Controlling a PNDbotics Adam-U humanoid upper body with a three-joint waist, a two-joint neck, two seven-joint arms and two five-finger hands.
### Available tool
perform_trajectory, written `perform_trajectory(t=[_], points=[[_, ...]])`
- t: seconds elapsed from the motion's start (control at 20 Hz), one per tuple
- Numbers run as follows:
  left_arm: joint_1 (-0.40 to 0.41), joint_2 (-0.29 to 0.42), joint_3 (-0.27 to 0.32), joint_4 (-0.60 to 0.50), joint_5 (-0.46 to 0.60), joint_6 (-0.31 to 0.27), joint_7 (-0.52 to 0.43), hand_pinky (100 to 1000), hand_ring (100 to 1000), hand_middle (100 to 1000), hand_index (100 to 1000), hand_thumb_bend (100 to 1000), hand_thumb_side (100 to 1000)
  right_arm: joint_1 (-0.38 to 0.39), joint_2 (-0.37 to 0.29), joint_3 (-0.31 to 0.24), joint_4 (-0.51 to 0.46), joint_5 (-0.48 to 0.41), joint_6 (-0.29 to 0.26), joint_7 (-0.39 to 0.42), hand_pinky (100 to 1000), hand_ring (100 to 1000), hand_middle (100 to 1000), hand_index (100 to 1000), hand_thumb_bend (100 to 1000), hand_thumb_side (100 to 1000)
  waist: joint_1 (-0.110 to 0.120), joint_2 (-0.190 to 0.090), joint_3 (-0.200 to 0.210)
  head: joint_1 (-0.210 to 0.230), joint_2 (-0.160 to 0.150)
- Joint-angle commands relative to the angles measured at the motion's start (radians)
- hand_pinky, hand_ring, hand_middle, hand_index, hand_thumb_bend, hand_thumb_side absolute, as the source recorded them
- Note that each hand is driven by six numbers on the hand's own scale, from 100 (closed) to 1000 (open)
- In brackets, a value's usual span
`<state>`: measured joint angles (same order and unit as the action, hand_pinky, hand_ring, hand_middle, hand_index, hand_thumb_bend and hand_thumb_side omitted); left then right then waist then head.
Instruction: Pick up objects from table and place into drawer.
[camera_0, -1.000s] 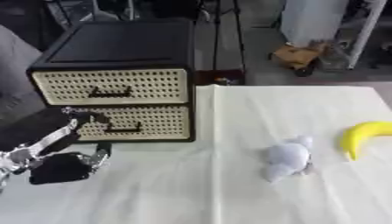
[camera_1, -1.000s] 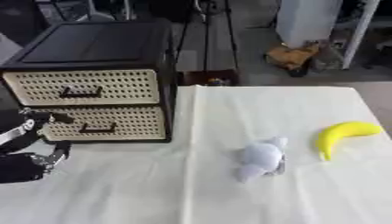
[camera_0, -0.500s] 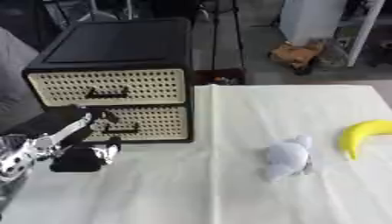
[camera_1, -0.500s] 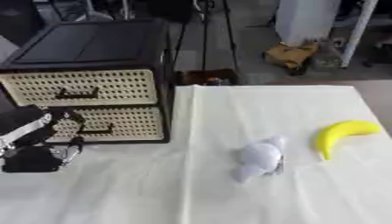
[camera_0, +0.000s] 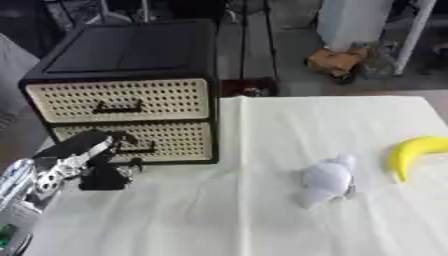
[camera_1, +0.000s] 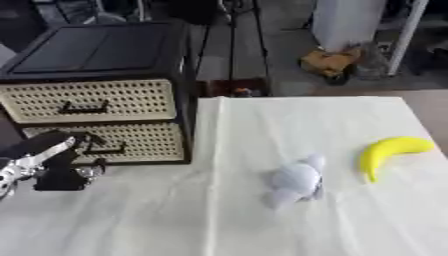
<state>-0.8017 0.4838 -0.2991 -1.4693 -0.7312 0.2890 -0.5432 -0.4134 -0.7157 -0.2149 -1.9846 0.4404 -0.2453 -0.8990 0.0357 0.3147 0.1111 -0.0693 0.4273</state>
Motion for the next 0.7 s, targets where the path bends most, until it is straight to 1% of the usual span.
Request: perform_trajectory(t=[0.05,0.15,0.2,0.4,0.7], points=[[-0.028,0.007,0.007,0.053,-0.008,-0.034,0.024,100,100,100,901,100,488,-0.012,-0.016,-0.005,-0.015,-0.006,-0.007,-0.008,678,720,618,749,100,930,-0.001,-0.015,-0.002,0.005,-0.013],[-0.034,0.002,0.009,0.081,-0.019,-0.045,0.031,100,100,100,901,100,488,-0.012,-0.016,-0.005,-0.015,-0.007,-0.007,-0.008,678,720,618,749,100,930,-0.001,-0.014,-0.004,0.006,-0.013],[-0.036,0.001,0.012,0.092,-0.024,-0.048,0.036,100,100,100,903,100,464,-0.012,-0.015,-0.004,-0.015,-0.007,-0.007,-0.008,678,720,617,748,100,930,-0.001,-0.013,-0.004,0.007,-0.015],[-0.045,-0.004,0.021,0.129,-0.052,-0.050,0.065,100,100,100,908,100,456,-0.012,-0.013,-0.003,-0.015,-0.008,-0.007,-0.008,678,719,616,746,100,929,-0.001,-0.008,-0.006,0.009,-0.021],[-0.053,-0.007,0.025,0.155,-0.106,-0.052,0.101,100,100,100,903,100,450,-0.013,-0.012,0.000,-0.015,-0.011,-0.008,-0.008,679,718,615,745,100,930,-0.001,-0.001,-0.009,0.012,-0.029]])
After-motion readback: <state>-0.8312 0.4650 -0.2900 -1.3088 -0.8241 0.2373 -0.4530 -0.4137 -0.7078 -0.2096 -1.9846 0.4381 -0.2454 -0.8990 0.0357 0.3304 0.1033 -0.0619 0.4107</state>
